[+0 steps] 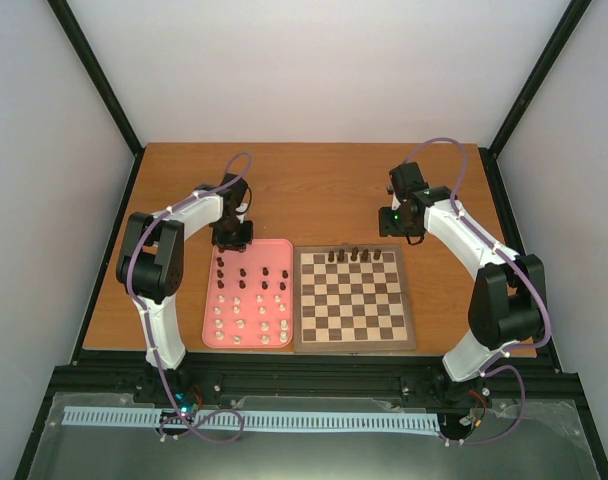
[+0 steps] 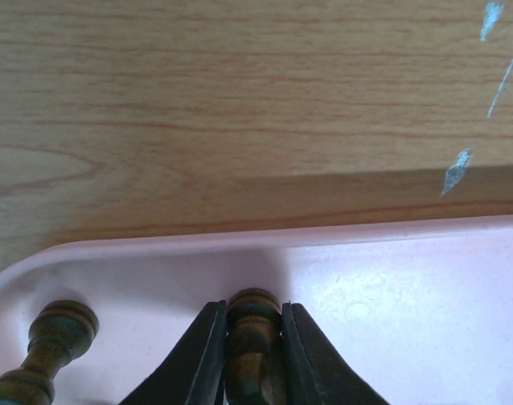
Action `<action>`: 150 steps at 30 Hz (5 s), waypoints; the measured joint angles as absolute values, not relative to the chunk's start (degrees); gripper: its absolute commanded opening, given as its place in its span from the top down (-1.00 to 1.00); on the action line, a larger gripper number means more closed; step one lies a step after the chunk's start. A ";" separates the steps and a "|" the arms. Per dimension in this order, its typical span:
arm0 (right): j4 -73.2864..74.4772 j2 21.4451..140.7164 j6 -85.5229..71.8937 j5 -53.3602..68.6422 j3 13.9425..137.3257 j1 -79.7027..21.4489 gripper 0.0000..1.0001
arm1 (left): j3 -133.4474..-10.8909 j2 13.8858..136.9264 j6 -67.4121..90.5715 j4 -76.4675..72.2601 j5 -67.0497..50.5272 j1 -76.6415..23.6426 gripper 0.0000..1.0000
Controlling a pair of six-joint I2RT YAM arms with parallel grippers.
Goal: Set up the chess pieces on the board
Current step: Pick up the chess piece from the storage box, then place the chess piece on the chessboard, then adjust the chess piece on the chessboard.
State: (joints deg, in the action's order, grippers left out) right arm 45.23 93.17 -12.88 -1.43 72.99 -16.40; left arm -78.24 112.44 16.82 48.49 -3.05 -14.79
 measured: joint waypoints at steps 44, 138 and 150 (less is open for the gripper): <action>45.12 93.80 -10.33 -0.40 73.21 -12.60 -0.04 | -103.77 123.46 18.70 61.58 -10.48 -40.18 0.84; 43.92 93.95 -9.85 2.35 71.61 -11.53 -0.04 | -106.24 123.20 17.74 64.47 -8.95 -34.44 0.56; 43.90 94.21 -9.85 2.46 71.61 -11.53 -0.04 | -105.30 123.22 17.74 64.45 -11.11 -35.22 0.58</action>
State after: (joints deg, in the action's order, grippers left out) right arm 43.90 94.21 -9.85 2.46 71.61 -11.53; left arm -105.30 123.22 17.74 64.45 -11.11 -35.22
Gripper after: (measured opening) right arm 0.522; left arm 0.211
